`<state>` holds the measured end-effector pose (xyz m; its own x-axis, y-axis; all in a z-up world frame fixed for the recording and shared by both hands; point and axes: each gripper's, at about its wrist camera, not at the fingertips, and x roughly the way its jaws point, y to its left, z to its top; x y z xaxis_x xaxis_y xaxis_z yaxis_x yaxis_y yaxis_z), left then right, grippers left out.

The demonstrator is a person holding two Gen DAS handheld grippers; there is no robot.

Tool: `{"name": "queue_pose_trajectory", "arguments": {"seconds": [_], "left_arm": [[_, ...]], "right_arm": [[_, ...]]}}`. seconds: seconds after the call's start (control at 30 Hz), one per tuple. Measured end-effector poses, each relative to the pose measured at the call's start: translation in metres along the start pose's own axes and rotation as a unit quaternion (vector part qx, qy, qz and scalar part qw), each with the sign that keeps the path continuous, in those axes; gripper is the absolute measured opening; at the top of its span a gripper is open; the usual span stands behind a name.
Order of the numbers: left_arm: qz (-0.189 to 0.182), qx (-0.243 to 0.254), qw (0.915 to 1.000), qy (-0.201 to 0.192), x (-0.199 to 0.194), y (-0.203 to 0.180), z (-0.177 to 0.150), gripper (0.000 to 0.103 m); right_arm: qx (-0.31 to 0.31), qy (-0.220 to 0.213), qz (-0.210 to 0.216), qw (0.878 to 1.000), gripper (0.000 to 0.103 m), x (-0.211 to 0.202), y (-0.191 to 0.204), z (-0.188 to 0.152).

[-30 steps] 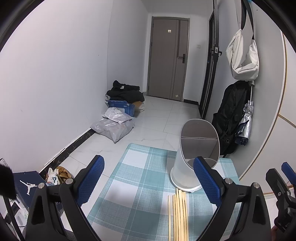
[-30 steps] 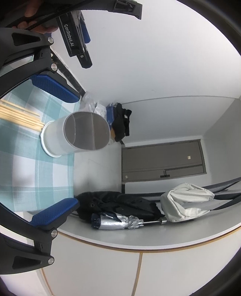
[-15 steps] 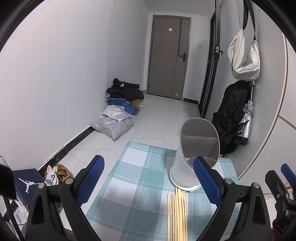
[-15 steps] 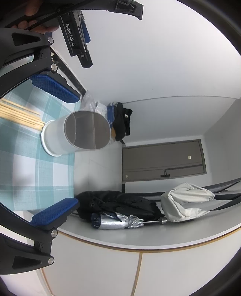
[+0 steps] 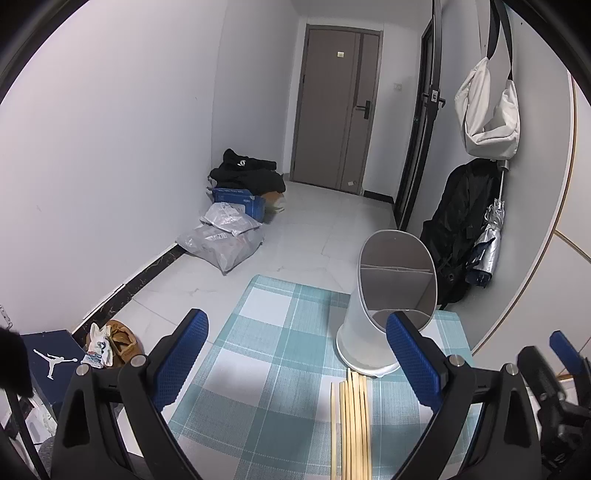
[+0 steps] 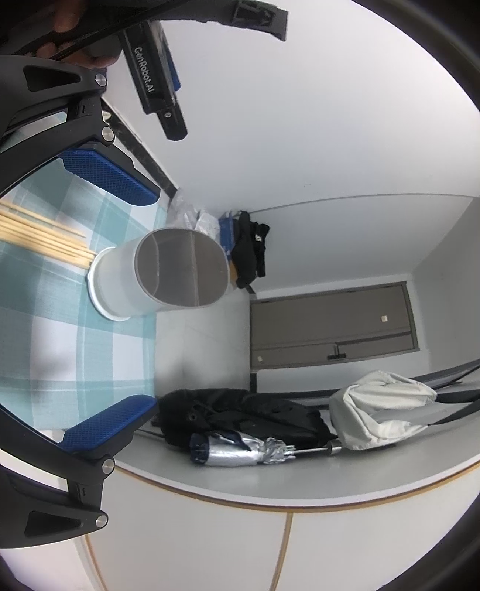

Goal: Organize utensils
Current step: 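Lower the right gripper onto the wooden chopsticks and grasp one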

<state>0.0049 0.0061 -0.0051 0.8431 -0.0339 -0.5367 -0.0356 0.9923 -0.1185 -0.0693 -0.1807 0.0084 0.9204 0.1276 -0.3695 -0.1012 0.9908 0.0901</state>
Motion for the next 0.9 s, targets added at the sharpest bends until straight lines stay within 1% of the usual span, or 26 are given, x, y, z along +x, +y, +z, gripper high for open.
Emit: {"name": "queue_pose_trajectory", "arguments": {"seconds": [0.13,0.27,0.33,0.4,0.47,0.53,0.57,0.6,0.63,0.67,0.7,0.73,0.77,0.87,0.9], "left_arm": [[0.005,-0.005,0.9998,0.020,0.007,0.004,0.001,0.095],[0.008,-0.023,0.9982,0.055,0.020,0.015,0.001,0.095],[0.013,-0.032,0.9972,0.066,0.024,0.022,0.002,0.095],[0.019,-0.036,0.9966,0.071,0.027,0.027,0.002,0.095],[0.026,-0.039,0.9962,0.074,0.029,0.032,0.003,0.095],[0.033,-0.043,0.9954,0.079,0.032,0.036,0.003,0.095],[0.036,-0.045,0.9951,0.081,0.034,0.038,0.004,0.095],[0.040,-0.048,0.9946,0.083,0.035,0.041,0.004,0.095],[0.042,-0.050,0.9941,0.086,0.037,0.043,0.004,0.095],[0.044,-0.053,0.9937,0.088,0.039,0.044,0.005,0.095],[0.046,-0.056,0.9932,0.091,0.040,0.046,0.005,0.095],[0.047,-0.058,0.9928,0.093,0.041,0.048,0.005,0.095],[0.050,-0.061,0.9923,0.096,0.042,0.049,0.005,0.095],[0.051,-0.065,0.9915,0.101,0.043,0.052,0.005,0.095],[0.053,-0.065,0.9913,0.102,0.044,0.052,0.005,0.095]], "right_arm": [[-0.008,0.025,0.008,1.000,0.103,0.013,0.004,-0.005],[-0.005,0.093,0.014,0.996,0.101,0.044,0.007,-0.017],[-0.002,0.136,0.018,0.991,0.089,0.063,0.008,-0.027],[0.002,0.181,0.017,0.983,0.087,0.083,0.009,-0.038],[0.006,0.217,0.020,0.976,0.084,0.102,0.009,-0.049],[0.009,0.251,0.027,0.968,0.073,0.116,0.013,-0.060],[0.006,0.272,0.032,0.962,0.072,0.125,0.016,-0.065],[0.003,0.293,0.036,0.955,0.067,0.133,0.019,-0.071],[0.001,0.305,0.041,0.952,0.057,0.138,0.022,-0.075],[0.000,0.320,0.050,0.946,0.053,0.144,0.025,-0.081],[-0.003,0.328,0.050,0.943,0.050,0.148,0.028,-0.084],[-0.009,0.337,0.045,0.940,0.049,0.151,0.031,-0.088],[-0.014,0.342,0.041,0.939,0.047,0.154,0.032,-0.090],[-0.024,0.356,0.038,0.933,0.038,0.158,0.036,-0.096],[-0.032,0.354,0.034,0.934,0.036,0.158,0.038,-0.096]]}}
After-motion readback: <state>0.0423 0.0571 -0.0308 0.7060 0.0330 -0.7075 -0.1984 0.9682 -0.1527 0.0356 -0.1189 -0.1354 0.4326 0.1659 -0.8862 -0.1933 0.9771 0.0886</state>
